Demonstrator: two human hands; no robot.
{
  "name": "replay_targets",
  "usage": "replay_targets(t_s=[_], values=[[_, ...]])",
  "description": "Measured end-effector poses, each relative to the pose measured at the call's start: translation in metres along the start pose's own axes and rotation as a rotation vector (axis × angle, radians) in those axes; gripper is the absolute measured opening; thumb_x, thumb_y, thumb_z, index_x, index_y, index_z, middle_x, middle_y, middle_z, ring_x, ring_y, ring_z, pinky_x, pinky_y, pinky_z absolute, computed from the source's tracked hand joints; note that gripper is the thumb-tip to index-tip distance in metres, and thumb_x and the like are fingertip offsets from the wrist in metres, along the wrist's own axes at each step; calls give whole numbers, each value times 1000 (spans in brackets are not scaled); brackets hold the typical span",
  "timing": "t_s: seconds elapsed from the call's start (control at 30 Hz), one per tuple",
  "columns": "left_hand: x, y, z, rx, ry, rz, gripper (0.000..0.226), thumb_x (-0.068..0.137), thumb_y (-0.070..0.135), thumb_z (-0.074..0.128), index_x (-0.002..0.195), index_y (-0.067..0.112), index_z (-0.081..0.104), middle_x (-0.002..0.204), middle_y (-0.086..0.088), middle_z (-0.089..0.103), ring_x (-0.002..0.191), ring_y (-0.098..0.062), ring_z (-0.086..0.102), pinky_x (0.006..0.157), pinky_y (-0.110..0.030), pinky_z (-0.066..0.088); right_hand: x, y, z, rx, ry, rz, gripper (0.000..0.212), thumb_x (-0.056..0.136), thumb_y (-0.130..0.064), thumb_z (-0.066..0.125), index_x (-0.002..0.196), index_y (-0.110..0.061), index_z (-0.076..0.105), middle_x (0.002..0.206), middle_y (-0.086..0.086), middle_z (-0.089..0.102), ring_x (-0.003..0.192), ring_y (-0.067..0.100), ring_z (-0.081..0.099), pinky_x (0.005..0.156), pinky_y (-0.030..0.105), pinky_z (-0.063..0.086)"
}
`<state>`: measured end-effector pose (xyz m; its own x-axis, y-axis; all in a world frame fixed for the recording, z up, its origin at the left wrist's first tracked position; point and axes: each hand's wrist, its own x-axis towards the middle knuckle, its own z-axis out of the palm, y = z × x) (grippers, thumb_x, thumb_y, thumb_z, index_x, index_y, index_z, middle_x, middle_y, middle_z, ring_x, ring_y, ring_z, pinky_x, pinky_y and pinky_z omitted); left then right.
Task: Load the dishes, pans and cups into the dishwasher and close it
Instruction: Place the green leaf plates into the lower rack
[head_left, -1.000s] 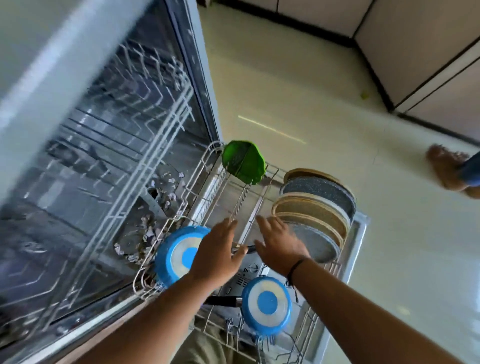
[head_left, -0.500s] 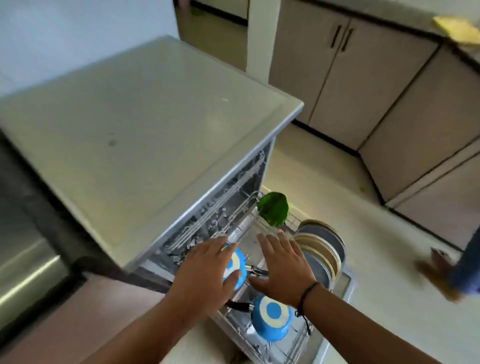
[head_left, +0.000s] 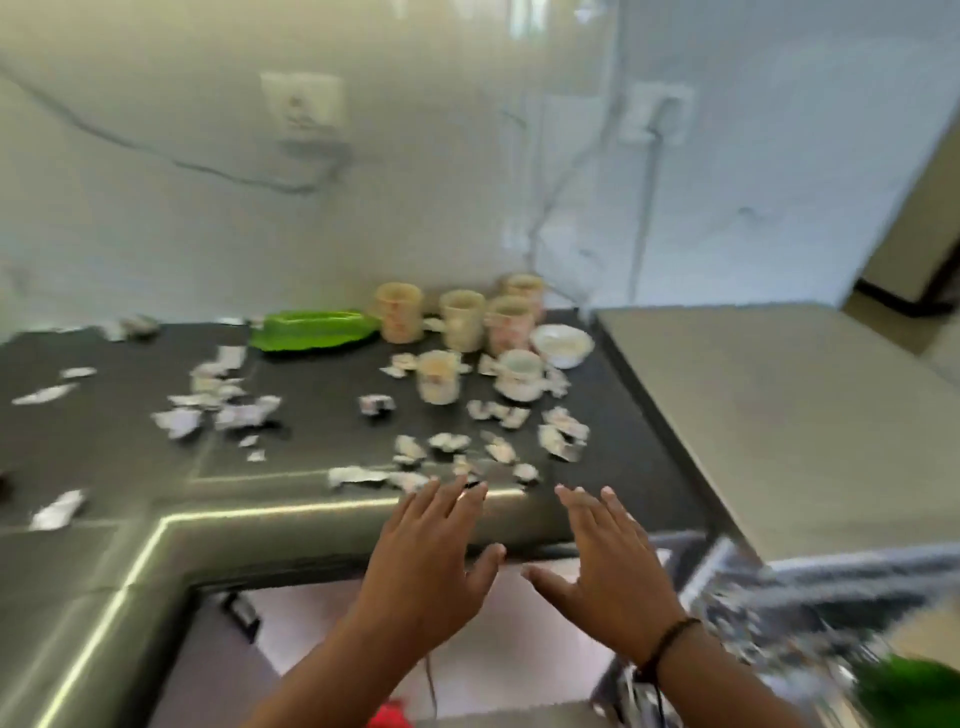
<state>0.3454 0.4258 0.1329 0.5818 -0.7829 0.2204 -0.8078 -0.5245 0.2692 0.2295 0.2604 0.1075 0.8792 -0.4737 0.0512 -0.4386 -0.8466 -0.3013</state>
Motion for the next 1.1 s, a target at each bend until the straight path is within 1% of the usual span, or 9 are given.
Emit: replay_targets(t_s=[0.1, 0.27, 0.37, 0.53, 0.67, 0.77, 0.83, 0.97, 1.1], values=[[-22, -51, -30, 6, 83, -134, 64, 87, 57, 39, 143, 27, 37, 150, 4, 37, 141, -19, 29, 114, -30, 10, 36, -62, 0, 27, -20, -129, 87, 79, -73, 45, 150, -30, 15, 157, -9, 21, 148, 20, 4, 120, 36, 12], [-20, -122, -53, 78, 84, -325, 69, 88, 62, 34, 148, 30, 24, 157, 4, 23, 145, -15, 18, 117, -33, 11, 102, -135, 6, 67, -54, -253, 88, 81, -69, 48, 151, -27, 14, 158, -5, 20, 148, 20, 4, 120, 38, 13], [4, -155, -56, 99, 72, -415, 80, 79, 66, 22, 149, 27, 24, 157, 2, 23, 145, -18, 18, 118, -36, 13, 149, -159, 16, 109, -71, -285, 89, 81, -69, 49, 151, -25, 15, 158, -3, 20, 147, 22, 7, 119, 40, 15], [69, -211, -51, 134, 95, -499, 77, 80, 63, 33, 147, 25, 32, 154, 1, 32, 142, -18, 27, 116, -37, 23, 240, -180, 36, 281, -122, -318, 86, 81, -61, 58, 149, -23, 22, 153, 0, 30, 142, 21, 24, 115, 38, 27], [123, -248, -60, 142, 60, -599, 67, 89, 54, 49, 147, 24, 32, 154, -1, 31, 141, -16, 29, 115, -33, 23, 314, -193, 44, 668, -291, -96, 75, 82, -47, 67, 143, -21, 32, 146, 6, 41, 131, 22, 42, 105, 36, 38], [168, -280, -70, 185, 17, -629, 64, 89, 52, 51, 143, 20, 38, 147, -2, 40, 133, -20, 40, 108, -33, 32, 366, -203, 47, 1076, -512, 273, 60, 85, -38, 66, 136, -16, 42, 139, 9, 46, 119, 29, 50, 92, 41, 47], [195, -302, -76, 194, -30, -654, 60, 88, 52, 51, 137, 18, 43, 140, -3, 46, 127, -24, 45, 104, -36, 38, 391, -208, 49, 1267, -640, 453, 59, 89, -30, 63, 140, -13, 39, 142, 13, 42, 121, 37, 48, 85, 41, 47], [247, -349, -80, 53, -92, -741, 63, 87, 53, 53, 139, 19, 43, 141, -5, 45, 127, -27, 44, 103, -42, 40, 437, -220, 60, 1405, -637, 635, 60, 92, -26, 60, 145, -16, 33, 149, 17, 35, 126, 39, 45, 92, 44, 46], [296, -392, -70, -164, -27, -825, 60, 90, 41, 59, 139, 11, 44, 140, -11, 48, 126, -27, 48, 100, -32, 38, 473, -234, 79, 1500, -575, 758, 57, 95, -22, 56, 146, -13, 31, 148, 19, 35, 129, 38, 44, 98, 45, 43]])
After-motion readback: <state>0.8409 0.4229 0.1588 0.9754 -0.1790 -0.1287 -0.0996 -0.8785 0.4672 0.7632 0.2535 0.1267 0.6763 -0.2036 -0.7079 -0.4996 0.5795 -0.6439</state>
